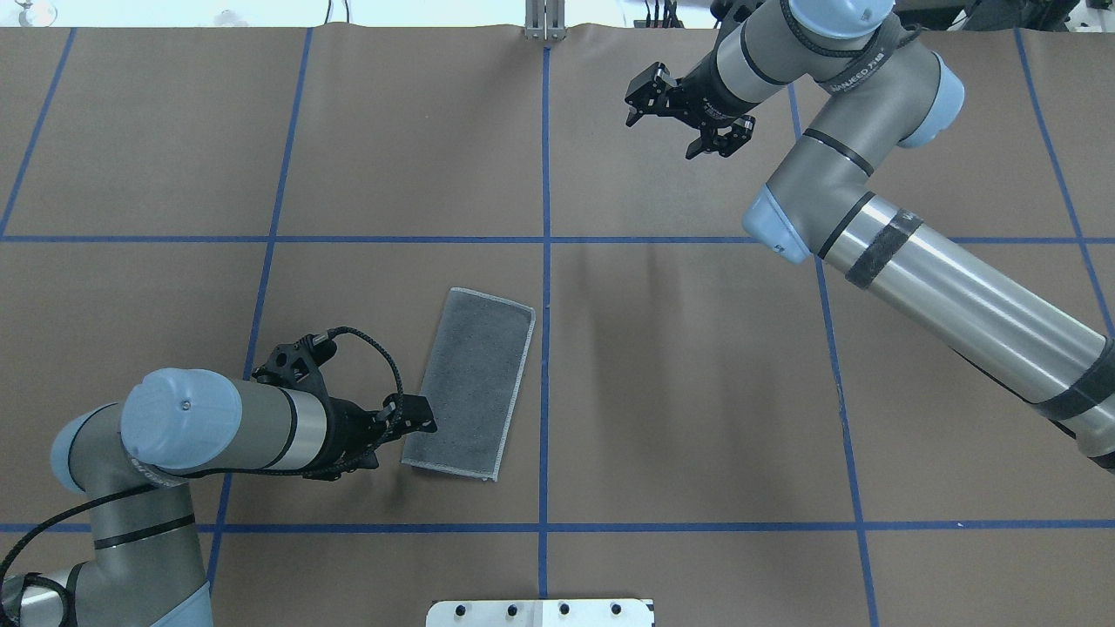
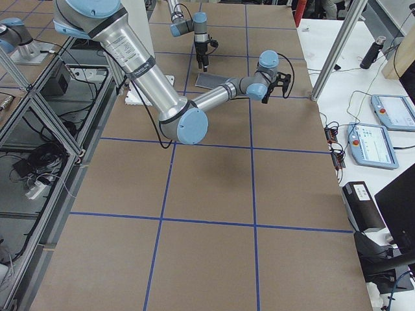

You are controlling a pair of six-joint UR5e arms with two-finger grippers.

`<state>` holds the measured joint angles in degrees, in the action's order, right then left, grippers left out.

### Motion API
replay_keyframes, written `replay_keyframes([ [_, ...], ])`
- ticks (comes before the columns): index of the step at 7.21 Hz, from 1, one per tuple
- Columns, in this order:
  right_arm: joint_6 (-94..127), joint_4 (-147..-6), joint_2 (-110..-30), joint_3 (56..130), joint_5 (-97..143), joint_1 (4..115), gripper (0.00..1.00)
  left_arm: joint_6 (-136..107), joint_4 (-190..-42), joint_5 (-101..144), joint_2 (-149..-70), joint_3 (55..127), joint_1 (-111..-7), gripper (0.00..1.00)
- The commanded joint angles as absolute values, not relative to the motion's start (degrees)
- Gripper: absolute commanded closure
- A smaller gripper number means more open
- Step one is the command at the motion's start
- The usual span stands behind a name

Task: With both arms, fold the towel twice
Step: 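Lower the left gripper to the towel strip's near end while the right arm withdraws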

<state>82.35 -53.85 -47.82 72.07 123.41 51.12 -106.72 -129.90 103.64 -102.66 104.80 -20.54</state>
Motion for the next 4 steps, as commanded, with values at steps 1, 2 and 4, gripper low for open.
replay_keyframes([
  [1,82.35,-53.79,-47.81,72.07,123.40,51.15,0.00,-106.70,-129.90,103.62,-102.74,104.59,-20.30,0.18],
  [2,82.35,-53.70,-47.90,72.07,123.40,51.15,0.00,-106.70,-129.90,103.62,-103.09,104.50,-19.78,0.23],
  [4,82.27,-53.61,-47.90,71.90,123.40,51.24,0.00,-106.61,-129.81,103.62,-103.62,104.06,-19.60,0.28],
])
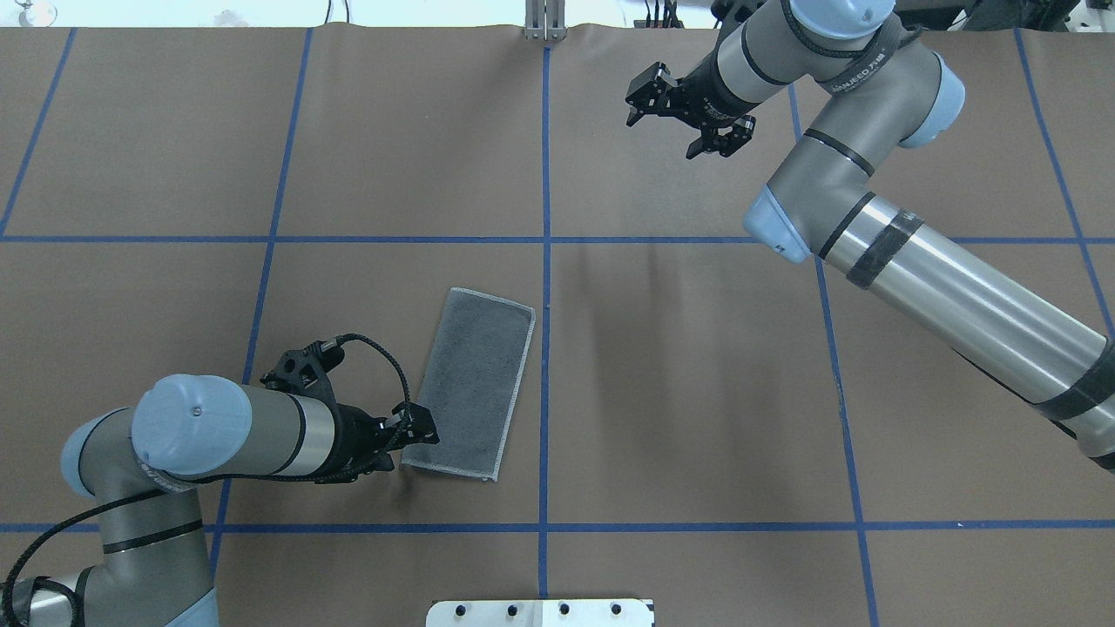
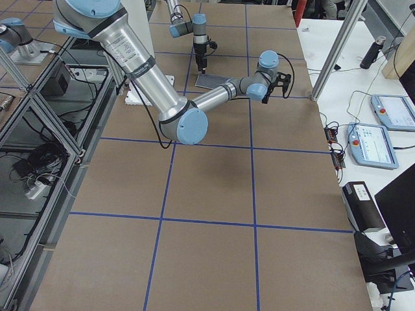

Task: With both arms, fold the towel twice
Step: 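Lower the left gripper to the towel strip's near end while the right arm withdraws, then close the left gripper on the near end of the grey strip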

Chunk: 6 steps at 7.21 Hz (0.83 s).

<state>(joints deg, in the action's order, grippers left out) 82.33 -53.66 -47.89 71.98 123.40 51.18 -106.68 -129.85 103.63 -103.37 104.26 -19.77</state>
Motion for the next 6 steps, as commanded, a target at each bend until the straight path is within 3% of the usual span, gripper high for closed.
replay_keyframes([
  [1,82.27,-53.61,-47.90,71.89,123.40,51.24,0.00,-106.61,-129.81,103.62,-103.71,103.71,-19.60,0.28],
  [5,82.27,-53.53,-47.99,71.89,123.40,51.24,0.00,-106.61,-129.81,103.62,-103.71,103.27,-19.51,0.29],
  [6,82.27,-53.53,-47.90,71.89,123.40,51.24,0.00,-106.70,-129.81,103.62,-103.80,103.18,-19.51,0.35],
])
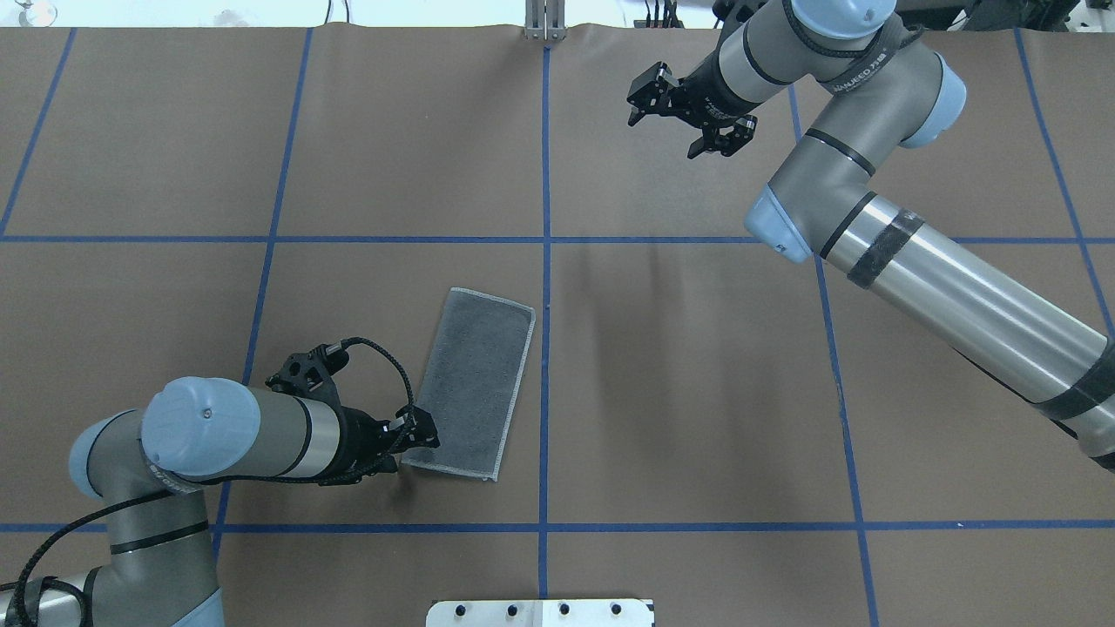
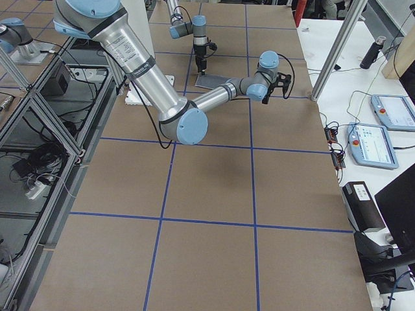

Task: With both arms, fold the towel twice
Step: 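Close the left gripper on the near end of the grey strip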

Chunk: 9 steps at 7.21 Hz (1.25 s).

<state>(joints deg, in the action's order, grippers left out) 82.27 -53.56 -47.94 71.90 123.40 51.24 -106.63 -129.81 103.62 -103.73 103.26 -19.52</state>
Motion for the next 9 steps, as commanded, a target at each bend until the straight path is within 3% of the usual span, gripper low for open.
replay_keyframes([
  [1,82.35,-53.53,-47.90,71.89,123.40,51.24,0.00,-106.61,-129.81,103.62,-103.80,103.01,-19.42,0.38],
  [3,82.35,-53.53,-47.90,71.89,123.40,51.24,0.00,-106.61,-129.81,103.62,-104.32,102.83,-19.34,0.39],
  [5,82.35,-53.53,-47.90,71.89,123.40,51.24,0.00,-106.70,-129.81,103.62,-104.50,102.57,-19.25,0.48],
  [9,82.27,-53.53,-47.99,71.63,123.40,51.24,0.00,-106.70,-129.81,103.62,-104.85,102.83,-19.34,0.77],
])
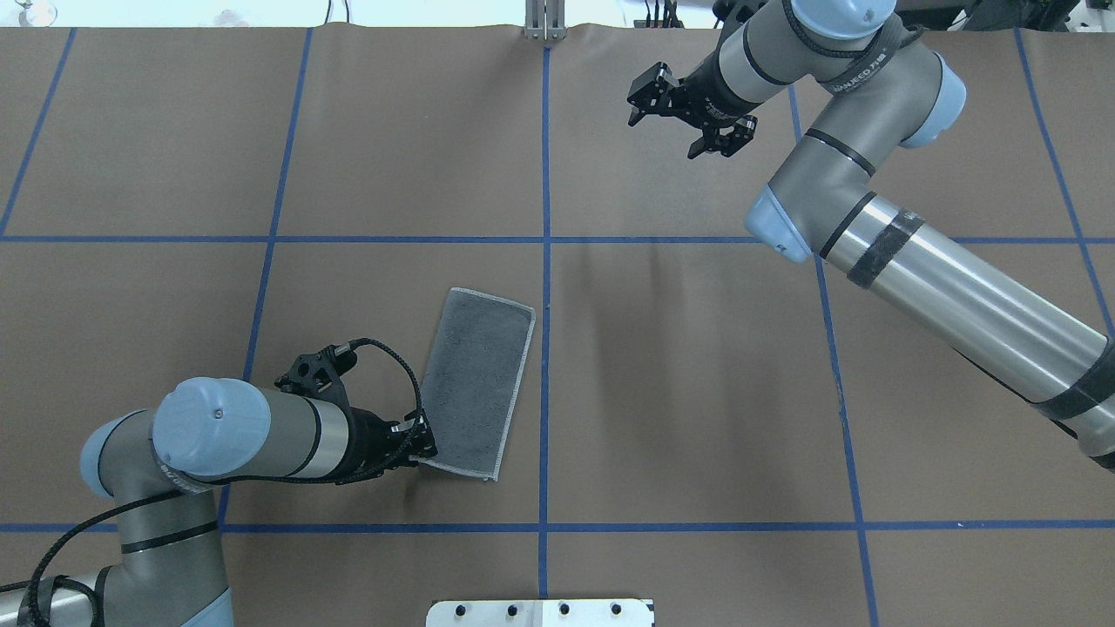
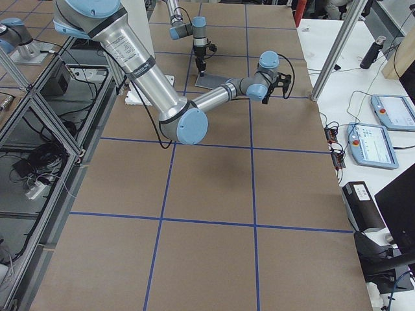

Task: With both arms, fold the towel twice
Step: 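Close the left gripper on the near end of the grey strip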

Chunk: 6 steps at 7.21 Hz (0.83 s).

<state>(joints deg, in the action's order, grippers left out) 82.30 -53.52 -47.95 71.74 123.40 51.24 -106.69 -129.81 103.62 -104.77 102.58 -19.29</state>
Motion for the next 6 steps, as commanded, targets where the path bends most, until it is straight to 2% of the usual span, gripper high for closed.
replay_keyframes([
  [1,82.27,-53.53,-48.08,71.63,123.40,51.24,0.00,-106.79,-129.81,103.71,-105.20,102.92,-19.34,0.86],
  [2,82.18,-53.53,-48.25,71.63,123.40,51.24,0.00,-106.79,-129.73,103.71,-105.47,102.92,-19.25,0.98],
  [6,81.92,-53.53,-48.34,71.63,123.31,51.24,0.00,-106.79,-129.64,104.15,-108.53,102.31,-19.25,1.00],
])
